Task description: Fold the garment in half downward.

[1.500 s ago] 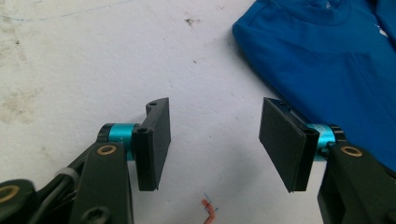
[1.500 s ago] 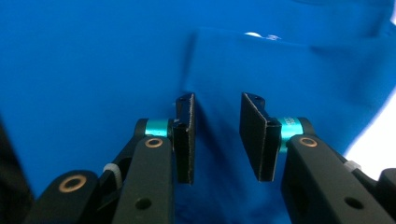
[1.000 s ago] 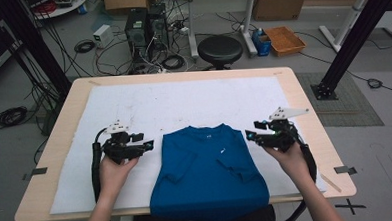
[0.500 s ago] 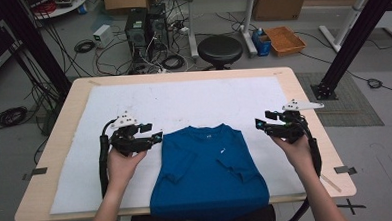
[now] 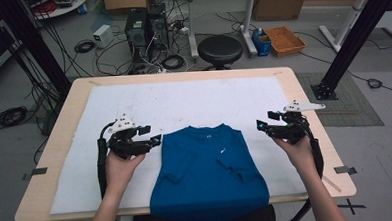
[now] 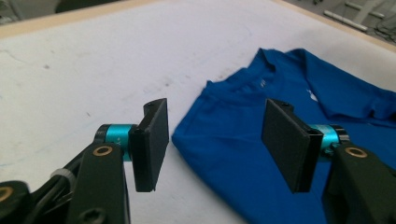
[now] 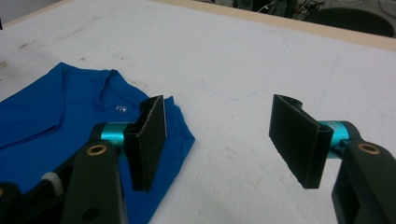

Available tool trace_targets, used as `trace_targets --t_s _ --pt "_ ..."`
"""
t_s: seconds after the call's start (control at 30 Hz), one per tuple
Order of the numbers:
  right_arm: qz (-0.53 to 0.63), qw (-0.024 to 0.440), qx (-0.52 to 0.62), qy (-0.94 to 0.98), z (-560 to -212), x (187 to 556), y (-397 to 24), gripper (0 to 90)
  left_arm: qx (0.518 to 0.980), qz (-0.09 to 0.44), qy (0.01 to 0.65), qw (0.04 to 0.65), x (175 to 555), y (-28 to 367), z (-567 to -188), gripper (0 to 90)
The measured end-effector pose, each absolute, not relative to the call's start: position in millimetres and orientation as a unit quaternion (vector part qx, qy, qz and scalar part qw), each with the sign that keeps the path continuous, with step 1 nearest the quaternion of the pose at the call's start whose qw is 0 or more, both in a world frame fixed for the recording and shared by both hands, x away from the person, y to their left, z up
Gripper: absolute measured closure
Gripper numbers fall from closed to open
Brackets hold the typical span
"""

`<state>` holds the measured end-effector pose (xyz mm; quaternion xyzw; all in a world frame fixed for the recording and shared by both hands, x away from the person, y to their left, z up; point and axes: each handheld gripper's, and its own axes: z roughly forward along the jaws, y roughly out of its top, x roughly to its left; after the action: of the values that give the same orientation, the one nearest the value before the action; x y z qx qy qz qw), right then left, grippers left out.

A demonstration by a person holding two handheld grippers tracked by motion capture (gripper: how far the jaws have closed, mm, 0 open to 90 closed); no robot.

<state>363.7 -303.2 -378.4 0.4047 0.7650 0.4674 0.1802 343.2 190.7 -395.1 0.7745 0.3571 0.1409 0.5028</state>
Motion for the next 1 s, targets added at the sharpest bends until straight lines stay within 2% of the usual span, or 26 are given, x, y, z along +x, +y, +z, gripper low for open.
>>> trace_targets --t_s 0.17,0.47,0.6,0.83,1.0 --pt "0.458 0.171 0.405 0.773 -382 368 -301 33.5 0.771 0.134 0.361 0.508 347 189 -396 42.4" --pt "0.445 0.180 0.426 0.767 -387 373 -292 56.5 0.772 0.110 0.393 0.487 367 177 -400 45.0" --pt "0.432 0.169 0.425 0.777 -397 381 -280 62.3 0.780 0.092 0.404 0.469 380 167 -409 48.7" --pt "0.395 0.139 0.426 0.802 -419 394 -254 62.6 0.798 0.077 0.417 0.428 400 149 -428 49.2" --pt "0.371 0.141 0.432 0.810 -433 400 -246 62.5 0.806 0.071 0.432 0.399 405 146 -438 52.9"
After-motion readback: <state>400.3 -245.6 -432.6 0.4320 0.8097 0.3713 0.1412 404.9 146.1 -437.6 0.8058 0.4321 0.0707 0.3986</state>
